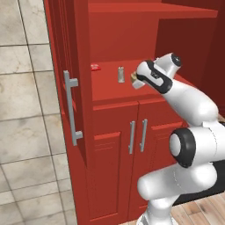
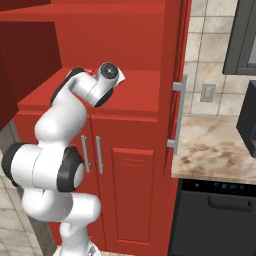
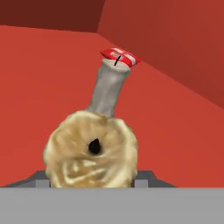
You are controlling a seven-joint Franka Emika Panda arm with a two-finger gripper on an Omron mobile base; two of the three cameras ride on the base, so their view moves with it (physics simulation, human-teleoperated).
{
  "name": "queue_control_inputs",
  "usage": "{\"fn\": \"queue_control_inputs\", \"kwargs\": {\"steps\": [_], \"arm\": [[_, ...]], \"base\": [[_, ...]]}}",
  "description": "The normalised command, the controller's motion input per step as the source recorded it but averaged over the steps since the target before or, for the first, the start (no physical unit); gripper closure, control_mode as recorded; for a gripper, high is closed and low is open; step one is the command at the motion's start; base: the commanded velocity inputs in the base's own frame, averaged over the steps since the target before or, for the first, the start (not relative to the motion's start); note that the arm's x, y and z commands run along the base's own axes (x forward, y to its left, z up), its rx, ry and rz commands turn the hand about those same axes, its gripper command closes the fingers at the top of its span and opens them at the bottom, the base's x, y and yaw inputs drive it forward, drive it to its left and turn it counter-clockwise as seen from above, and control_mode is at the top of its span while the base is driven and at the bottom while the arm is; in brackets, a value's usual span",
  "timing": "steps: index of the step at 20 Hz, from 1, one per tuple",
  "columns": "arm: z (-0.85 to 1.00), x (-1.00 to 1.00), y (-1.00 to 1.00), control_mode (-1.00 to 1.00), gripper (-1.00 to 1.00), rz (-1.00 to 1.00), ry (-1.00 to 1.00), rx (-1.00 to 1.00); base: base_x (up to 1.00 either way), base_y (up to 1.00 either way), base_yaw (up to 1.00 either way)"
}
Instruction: Pick the candle and candle from the dining table and place them in the open cabinet. Close the cabinet after placing the objects.
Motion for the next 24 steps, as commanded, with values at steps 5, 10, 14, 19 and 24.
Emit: {"fn": "queue_control_inputs", "kwargs": {"steps": [5, 10, 14, 19, 24], "arm": [[-0.05, 0.40, 0.00, -1.00, 1.00, -0.01, 0.10, 0.00], [-0.15, 0.27, 0.00, -1.00, 1.00, 0.00, 0.10, 0.02], [-0.25, 0.12, -0.04, -1.00, 1.00, 0.00, 0.07, 0.06], [-0.24, 0.05, -0.05, -1.00, 1.00, 0.00, 0.04, 0.05], [-0.32, 0.10, 0.00, -1.00, 1.00, 0.00, 0.06, 0.01]], "base": [[0.00, 0.00, 0.00], [0.00, 0.00, 0.00], [0.00, 0.00, 0.00], [0.00, 0.00, 0.00], [0.00, 0.00, 0.00]]}}
